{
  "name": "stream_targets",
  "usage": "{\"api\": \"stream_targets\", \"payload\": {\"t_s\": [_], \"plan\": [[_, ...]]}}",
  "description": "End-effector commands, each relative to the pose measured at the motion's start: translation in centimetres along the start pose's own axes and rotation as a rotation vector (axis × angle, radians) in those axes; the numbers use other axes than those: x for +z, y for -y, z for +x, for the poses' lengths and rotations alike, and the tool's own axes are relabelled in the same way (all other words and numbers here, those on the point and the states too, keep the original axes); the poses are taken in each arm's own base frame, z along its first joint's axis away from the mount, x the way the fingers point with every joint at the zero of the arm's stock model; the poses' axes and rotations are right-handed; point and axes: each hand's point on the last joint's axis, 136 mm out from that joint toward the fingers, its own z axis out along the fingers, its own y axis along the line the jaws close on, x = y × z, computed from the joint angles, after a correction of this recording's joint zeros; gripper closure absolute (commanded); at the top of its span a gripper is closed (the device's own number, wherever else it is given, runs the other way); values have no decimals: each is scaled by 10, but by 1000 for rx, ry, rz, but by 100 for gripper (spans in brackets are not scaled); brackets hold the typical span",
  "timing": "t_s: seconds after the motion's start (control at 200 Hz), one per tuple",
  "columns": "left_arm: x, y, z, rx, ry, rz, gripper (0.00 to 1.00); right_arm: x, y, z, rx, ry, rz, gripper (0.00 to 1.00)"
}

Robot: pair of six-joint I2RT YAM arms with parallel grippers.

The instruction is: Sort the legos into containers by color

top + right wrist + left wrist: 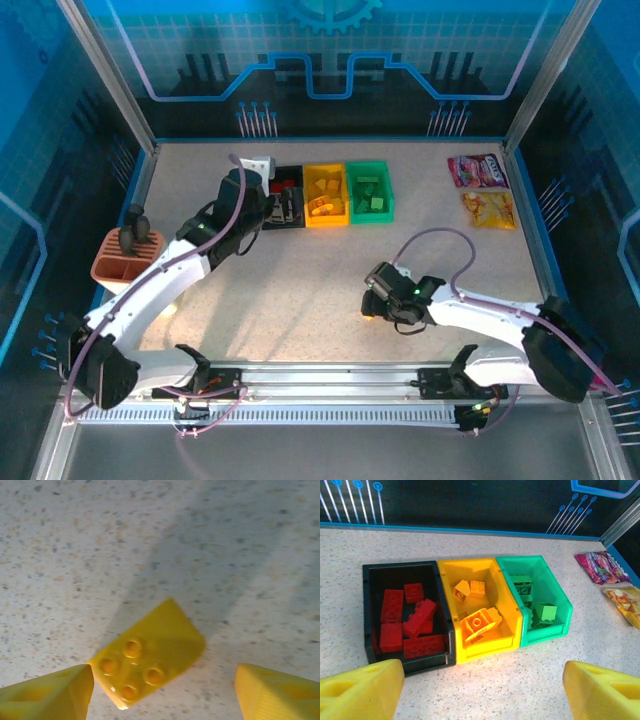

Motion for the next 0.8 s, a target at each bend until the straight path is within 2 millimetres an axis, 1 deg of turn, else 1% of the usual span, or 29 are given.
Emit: {"api": "stream_targets", "payload": {"t_s": [0.0, 0.04, 0.18, 0.315, 0.35, 0.365, 0.385, 0.475, 0.595, 0.685, 0.796], "plan": [[-18, -7, -1, -17, 59, -12, 17, 3, -19, -3, 7, 2, -1, 24], [-22, -12, 4, -22, 57, -22, 17, 5, -20, -3, 2, -2, 20, 24], [-35, -27, 20, -32, 53, -62, 17, 11, -16, -1, -40, -52, 160, 26], [-45, -36, 36, -56, 39, -74, 16, 17, -28, -2, -104, -65, 193, 31], [-46, -39, 41, -67, 34, -77, 16, 21, -27, 1, -120, -77, 204, 34], [-47, -39, 43, -72, 31, -76, 16, 20, -37, -4, -122, -68, 185, 35], [-48, -41, 47, -80, 28, -78, 16, 20, -41, -5, -128, -69, 179, 37], [-52, -45, 61, -115, 12, -74, 17, 23, -48, -8, -148, -79, 185, 42], [-59, -51, 78, -137, -12, -79, 17, 22, -59, -11, -183, -77, 174, 54], [-64, -56, 88, -143, -32, -94, 17, 20, -60, -13, -207, -80, 192, 54], [-70, -60, 97, -154, -45, -104, 17, 16, -59, -12, -231, -84, 212, 52]]}}
